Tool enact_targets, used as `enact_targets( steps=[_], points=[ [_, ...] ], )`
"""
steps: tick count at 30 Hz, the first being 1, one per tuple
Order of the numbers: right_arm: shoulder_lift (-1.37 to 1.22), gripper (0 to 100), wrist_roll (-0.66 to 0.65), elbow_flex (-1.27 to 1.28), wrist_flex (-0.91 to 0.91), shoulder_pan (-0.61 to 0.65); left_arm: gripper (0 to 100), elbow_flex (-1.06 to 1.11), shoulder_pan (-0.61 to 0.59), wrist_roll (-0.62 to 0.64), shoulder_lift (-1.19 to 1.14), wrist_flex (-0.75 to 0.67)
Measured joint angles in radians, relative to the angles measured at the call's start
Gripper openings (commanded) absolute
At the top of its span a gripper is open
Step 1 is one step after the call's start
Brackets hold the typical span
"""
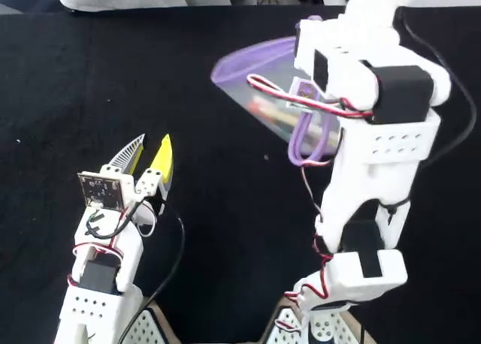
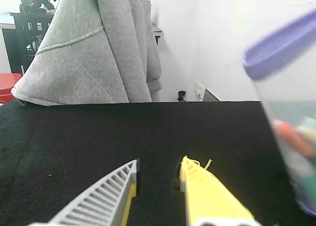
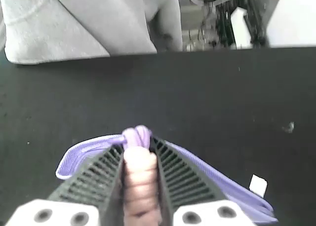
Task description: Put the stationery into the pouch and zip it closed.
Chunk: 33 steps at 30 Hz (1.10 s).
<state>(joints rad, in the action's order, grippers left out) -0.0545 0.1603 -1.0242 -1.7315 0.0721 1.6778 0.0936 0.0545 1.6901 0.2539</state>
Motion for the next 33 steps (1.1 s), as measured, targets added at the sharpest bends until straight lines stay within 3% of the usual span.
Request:
enact_targets(
  steps=[7, 19, 28, 33],
  points=[
    [0.003, 1.1, -0.026, 0.098, -0.002, 0.003, 16, 0.002, 0.0, 0.0, 0.0, 0.0],
    [0.003, 1.1, -0.133, 0.11, -0.005, 0.133, 16, -0.086, 0.0, -0.061, 0.0, 0.018],
    [0.021, 1.1, -0.183, 0.124, -0.005, 0.155, 16, -0.313, 0.014, 0.025, 0.0, 0.344],
    [0.077, 1.1, -0.222, 0.124, -0.005, 0.238, 20, -0.459, 0.173, 0.029, 0.0, 0.532]
  ],
)
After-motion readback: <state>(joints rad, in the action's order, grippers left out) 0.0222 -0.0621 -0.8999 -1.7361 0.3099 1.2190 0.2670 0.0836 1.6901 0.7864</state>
